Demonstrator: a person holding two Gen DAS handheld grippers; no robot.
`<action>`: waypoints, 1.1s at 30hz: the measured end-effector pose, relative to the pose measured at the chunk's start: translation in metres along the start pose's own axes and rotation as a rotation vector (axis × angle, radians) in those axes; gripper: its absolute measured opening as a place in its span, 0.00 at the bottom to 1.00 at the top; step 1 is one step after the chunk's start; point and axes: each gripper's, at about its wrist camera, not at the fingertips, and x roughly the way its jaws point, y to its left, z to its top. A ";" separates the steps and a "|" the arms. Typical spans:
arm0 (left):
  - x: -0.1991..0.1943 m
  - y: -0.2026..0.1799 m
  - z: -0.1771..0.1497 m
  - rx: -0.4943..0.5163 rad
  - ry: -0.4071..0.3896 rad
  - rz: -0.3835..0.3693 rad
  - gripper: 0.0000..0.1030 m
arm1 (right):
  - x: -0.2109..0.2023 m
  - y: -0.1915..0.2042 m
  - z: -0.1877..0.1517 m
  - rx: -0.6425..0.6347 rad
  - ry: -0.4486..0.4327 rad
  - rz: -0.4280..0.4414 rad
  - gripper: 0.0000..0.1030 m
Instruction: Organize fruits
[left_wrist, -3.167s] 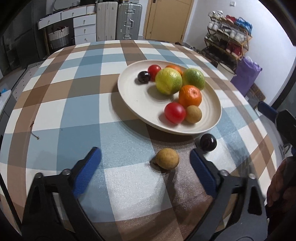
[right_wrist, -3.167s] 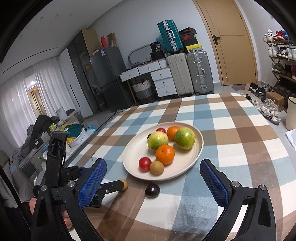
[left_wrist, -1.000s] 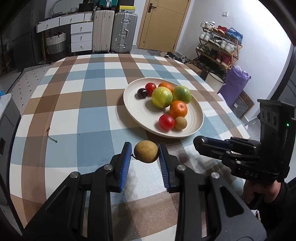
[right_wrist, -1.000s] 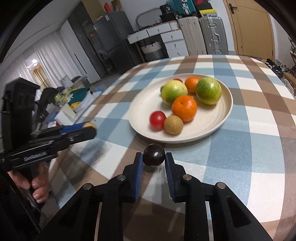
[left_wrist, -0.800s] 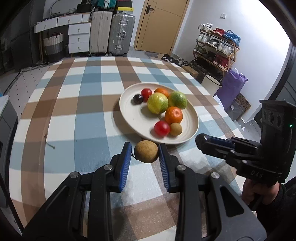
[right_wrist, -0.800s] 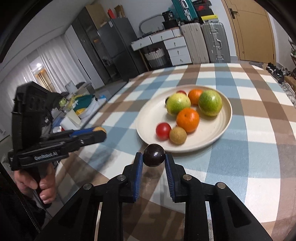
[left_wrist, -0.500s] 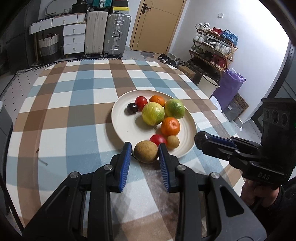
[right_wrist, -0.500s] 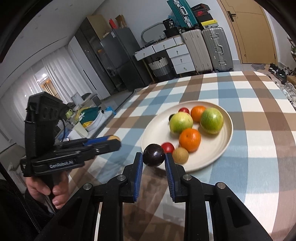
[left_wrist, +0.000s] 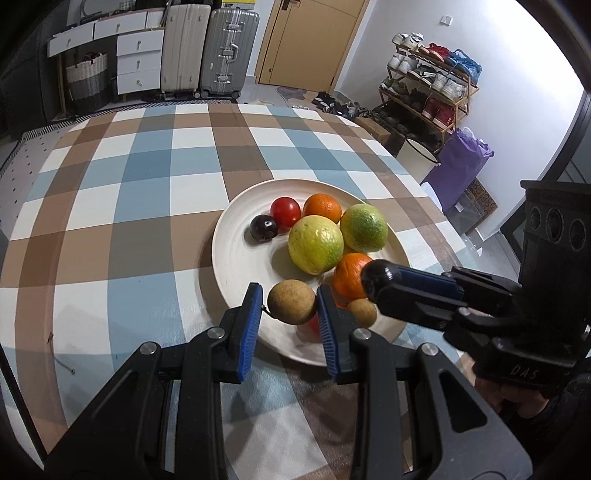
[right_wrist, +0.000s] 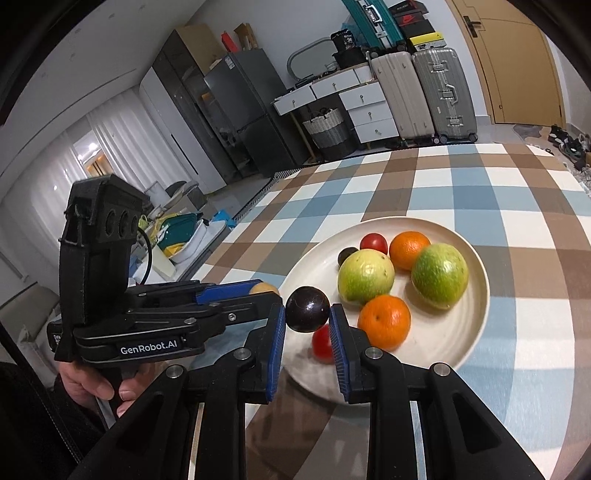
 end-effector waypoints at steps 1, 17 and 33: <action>0.003 0.001 0.002 0.001 0.004 -0.002 0.26 | 0.003 0.000 0.002 -0.005 0.005 -0.004 0.24; 0.036 0.010 0.016 0.009 0.054 -0.023 0.26 | 0.026 -0.003 0.009 -0.060 0.045 -0.099 0.24; 0.036 0.006 0.015 0.003 0.060 -0.041 0.28 | 0.011 -0.002 0.007 -0.066 -0.010 -0.130 0.45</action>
